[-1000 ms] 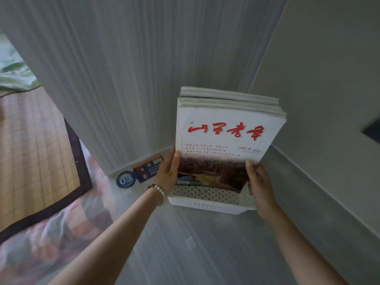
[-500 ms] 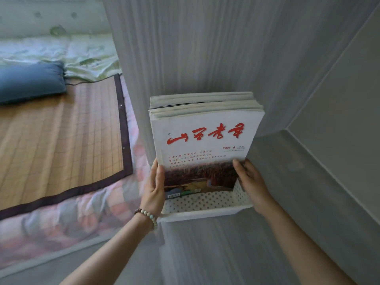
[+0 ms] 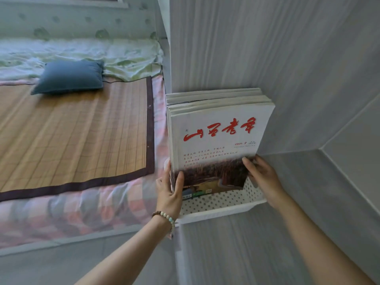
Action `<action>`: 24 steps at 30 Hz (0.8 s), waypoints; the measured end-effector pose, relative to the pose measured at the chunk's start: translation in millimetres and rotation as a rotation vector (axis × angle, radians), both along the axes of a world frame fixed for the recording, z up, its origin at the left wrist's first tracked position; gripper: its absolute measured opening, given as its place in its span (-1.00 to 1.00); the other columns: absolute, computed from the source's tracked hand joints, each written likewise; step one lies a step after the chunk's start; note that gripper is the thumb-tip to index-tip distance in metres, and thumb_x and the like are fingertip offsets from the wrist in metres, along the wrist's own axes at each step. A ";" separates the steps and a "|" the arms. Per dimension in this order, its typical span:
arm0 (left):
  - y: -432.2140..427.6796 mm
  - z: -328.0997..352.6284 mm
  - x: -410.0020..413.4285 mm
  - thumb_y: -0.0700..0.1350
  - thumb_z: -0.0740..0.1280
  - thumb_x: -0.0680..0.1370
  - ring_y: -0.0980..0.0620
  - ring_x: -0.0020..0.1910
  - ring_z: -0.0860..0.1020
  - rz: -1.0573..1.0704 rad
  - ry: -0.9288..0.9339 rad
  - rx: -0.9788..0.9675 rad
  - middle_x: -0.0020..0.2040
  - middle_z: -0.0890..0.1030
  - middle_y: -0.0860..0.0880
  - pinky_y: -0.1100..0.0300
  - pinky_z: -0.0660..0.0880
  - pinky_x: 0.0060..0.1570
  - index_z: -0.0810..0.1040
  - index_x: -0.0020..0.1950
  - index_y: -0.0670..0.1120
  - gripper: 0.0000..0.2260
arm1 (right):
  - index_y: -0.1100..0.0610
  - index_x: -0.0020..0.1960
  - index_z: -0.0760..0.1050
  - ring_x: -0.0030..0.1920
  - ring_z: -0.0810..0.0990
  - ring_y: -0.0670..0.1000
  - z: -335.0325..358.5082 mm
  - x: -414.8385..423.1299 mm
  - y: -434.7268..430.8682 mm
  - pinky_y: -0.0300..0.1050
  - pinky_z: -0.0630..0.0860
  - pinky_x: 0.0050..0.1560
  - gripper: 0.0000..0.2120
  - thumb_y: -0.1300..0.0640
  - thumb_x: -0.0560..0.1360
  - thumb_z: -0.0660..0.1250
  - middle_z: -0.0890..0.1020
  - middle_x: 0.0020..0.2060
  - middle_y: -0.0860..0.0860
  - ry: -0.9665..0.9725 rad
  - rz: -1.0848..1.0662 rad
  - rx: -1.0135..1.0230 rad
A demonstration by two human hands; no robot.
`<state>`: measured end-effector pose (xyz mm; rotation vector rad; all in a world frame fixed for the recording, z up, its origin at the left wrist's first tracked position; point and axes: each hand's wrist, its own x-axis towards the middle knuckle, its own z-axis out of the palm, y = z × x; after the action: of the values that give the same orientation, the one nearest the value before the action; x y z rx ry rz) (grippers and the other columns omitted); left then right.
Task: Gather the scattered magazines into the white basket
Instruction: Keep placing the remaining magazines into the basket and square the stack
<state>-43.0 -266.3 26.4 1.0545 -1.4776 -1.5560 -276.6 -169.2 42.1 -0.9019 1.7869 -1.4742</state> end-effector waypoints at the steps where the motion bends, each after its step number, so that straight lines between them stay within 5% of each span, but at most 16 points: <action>1: 0.8 -2.9 -2.1 0.14 0.16 0.50 -0.11 0.36 0.33 0.011 -0.007 -0.014 0.34 0.37 -0.16 -0.13 0.29 0.36 0.15 0.45 0.13 -0.47 | -0.09 0.24 0.50 0.20 0.55 -0.11 -1.9 -0.6 0.8 -0.09 0.44 0.21 -0.43 -0.31 0.30 0.38 0.62 0.15 -0.13 0.005 -0.010 -0.011; 10: -9.3 -0.6 -30.5 0.04 0.21 0.53 0.04 0.35 0.29 0.070 -0.043 -0.067 0.30 0.31 -0.02 -0.09 0.25 0.39 0.25 0.43 0.07 -0.54 | -0.19 0.11 0.56 0.07 0.61 -0.21 2.3 -17.4 -1.4 -0.35 0.56 -0.04 -0.63 -0.19 0.31 0.40 0.67 -0.01 -0.25 -0.012 -0.086 -0.030; 16: -16.0 -1.1 -42.4 0.15 0.22 0.45 -0.05 0.33 0.37 0.078 -0.019 -0.079 0.31 0.39 -0.13 -0.12 0.35 0.32 0.28 0.41 0.01 -0.45 | -0.18 0.02 0.60 0.06 0.62 -0.18 5.0 -30.3 -16.3 -0.20 0.53 0.11 -0.64 -0.21 0.25 0.42 0.69 -0.03 -0.18 -0.005 -0.106 -0.019; 24: -21.6 -3.1 -41.9 0.22 0.19 0.44 -0.04 0.41 0.29 0.025 -0.094 -0.135 0.40 0.34 -0.10 -0.12 0.29 0.36 0.21 0.44 -0.01 -0.38 | -0.02 0.22 0.51 0.22 0.52 -0.10 -1.0 -33.1 -14.1 -0.21 0.47 0.16 -0.43 -0.26 0.30 0.34 0.60 0.17 -0.08 0.071 -0.051 0.029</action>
<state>-84.9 -287.9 23.3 1.0757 -1.6026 -1.3853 -309.7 -183.3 41.1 -0.9110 1.8907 -1.4604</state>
